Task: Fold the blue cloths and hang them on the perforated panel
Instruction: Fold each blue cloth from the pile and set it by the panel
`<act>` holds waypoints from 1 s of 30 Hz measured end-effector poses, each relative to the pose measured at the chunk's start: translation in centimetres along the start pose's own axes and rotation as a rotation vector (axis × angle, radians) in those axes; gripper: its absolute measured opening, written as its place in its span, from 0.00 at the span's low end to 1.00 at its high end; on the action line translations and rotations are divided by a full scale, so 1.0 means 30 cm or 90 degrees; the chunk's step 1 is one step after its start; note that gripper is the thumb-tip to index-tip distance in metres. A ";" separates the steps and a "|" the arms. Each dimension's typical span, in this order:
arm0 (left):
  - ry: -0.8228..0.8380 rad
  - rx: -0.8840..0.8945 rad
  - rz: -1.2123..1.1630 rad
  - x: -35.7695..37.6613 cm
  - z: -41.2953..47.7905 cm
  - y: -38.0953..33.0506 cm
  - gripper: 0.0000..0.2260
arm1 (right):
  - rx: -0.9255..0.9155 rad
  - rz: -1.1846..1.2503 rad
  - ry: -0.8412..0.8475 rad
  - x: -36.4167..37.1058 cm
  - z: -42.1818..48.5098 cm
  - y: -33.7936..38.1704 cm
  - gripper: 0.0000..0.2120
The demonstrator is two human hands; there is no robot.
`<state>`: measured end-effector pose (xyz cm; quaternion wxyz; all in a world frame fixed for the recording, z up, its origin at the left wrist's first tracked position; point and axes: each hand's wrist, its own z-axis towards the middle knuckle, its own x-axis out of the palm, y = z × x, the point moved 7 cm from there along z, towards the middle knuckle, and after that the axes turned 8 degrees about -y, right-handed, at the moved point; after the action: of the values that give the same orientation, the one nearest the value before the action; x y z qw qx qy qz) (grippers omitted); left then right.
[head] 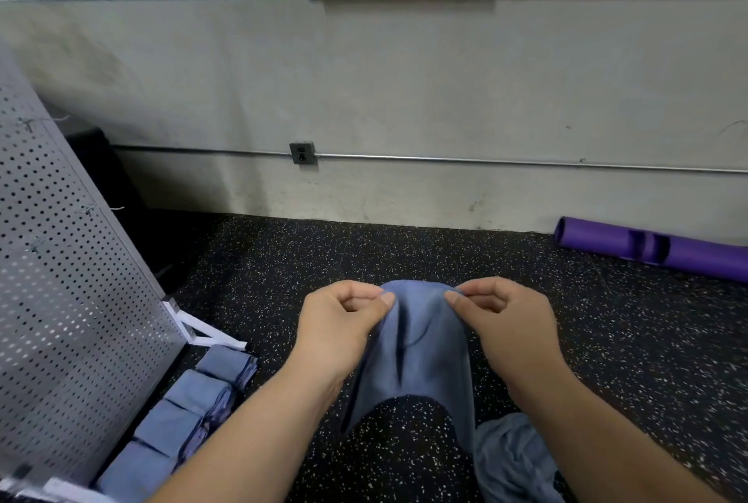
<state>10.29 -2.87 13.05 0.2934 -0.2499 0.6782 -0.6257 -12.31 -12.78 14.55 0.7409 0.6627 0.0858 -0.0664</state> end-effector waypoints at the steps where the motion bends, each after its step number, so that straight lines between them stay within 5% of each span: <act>1: 0.007 0.001 0.004 0.012 -0.009 0.001 0.02 | -0.001 0.007 0.006 0.011 -0.009 0.003 0.04; 30: 0.024 0.054 0.011 0.093 -0.082 0.004 0.05 | -0.092 -0.061 0.012 0.087 -0.123 0.011 0.07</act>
<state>6.60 -3.11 12.80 0.2960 -0.2194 0.6584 -0.6563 -9.84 -9.03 13.93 0.7821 0.6032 0.1290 -0.0886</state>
